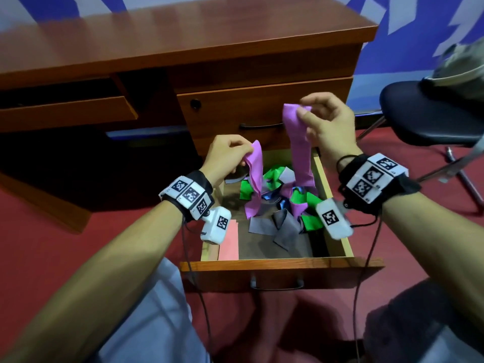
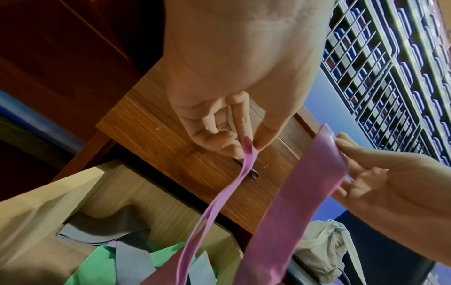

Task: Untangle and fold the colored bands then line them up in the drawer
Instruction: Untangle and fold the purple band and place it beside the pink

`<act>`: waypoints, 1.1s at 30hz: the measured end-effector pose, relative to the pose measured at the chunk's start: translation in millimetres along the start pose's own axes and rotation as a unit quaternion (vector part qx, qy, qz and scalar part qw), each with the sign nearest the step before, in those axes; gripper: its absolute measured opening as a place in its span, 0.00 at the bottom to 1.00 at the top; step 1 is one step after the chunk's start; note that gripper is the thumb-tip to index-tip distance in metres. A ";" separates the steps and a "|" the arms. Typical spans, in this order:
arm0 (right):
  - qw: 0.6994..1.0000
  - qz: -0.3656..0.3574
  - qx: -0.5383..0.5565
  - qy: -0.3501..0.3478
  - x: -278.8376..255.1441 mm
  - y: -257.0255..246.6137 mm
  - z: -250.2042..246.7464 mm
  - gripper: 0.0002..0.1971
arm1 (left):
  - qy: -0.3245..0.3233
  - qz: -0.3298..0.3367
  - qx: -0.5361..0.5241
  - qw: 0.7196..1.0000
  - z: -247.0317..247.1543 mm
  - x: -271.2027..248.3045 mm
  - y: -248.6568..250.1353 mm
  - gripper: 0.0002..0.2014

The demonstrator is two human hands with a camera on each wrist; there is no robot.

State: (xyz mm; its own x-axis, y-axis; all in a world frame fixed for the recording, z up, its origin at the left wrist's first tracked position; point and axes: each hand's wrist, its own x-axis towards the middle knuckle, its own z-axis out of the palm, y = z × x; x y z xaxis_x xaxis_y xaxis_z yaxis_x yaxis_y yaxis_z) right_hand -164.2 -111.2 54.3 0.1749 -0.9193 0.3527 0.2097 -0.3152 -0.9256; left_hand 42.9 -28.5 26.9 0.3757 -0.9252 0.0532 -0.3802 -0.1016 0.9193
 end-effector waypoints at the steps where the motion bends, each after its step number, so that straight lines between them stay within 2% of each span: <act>1: 0.997 0.054 0.035 -0.047 -1.8 -1.0 0.2 0.08 | -0.001 0.002 -0.003 1.000 -1.3 1.3 0.3 0.07; 3: 0.976 0.154 0.070 -0.139 -8.4 5.3 -1.3 0.10 | -0.030 0.002 -0.006 1.000 -3.8 1.9 2.5 0.05; 4: 0.967 0.180 0.058 -0.172 -12.6 10.6 -1.9 0.11 | -0.058 -0.001 -0.004 0.998 -5.1 1.1 3.8 0.03; 7: 0.957 0.196 -0.014 -0.212 -21.5 24.4 -0.5 0.12 | -0.131 -0.005 0.008 0.991 -8.4 -1.8 5.1 0.08; 9: 0.951 0.211 -0.038 -0.224 -25.5 31.5 3.1 0.12 | -0.154 -0.011 0.007 0.988 -8.8 -3.9 3.3 0.08; 13: 0.951 0.181 -0.095 -0.233 -32.0 41.3 10.9 0.11 | -0.176 -0.043 0.010 0.983 -8.0 -8.5 2.6 0.06; 20: 0.951 0.162 -0.065 -0.257 -36.2 42.4 19.9 0.19 | -0.179 -0.073 0.009 0.981 -17.3 -9.1 -0.1 0.04; 27: 0.956 0.116 -0.102 -0.250 -42.5 39.8 26.4 0.20 | -0.193 -0.074 0.012 0.978 -25.4 -11.3 -1.7 0.04; 33: 0.952 0.115 -0.120 -0.256 -42.9 45.5 27.1 0.18 | -0.189 -0.071 0.002 0.979 -27.7 -10.9 -3.7 0.06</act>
State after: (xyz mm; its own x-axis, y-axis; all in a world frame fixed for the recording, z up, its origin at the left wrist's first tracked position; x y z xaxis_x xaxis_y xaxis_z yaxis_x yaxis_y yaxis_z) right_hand -136.1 -79.7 0.8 0.6484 -0.7545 0.1015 -0.1063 -0.2217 -0.9693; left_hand 63.6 -7.9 33.7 0.0852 -0.9707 -0.2247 -0.3501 -0.2403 0.9054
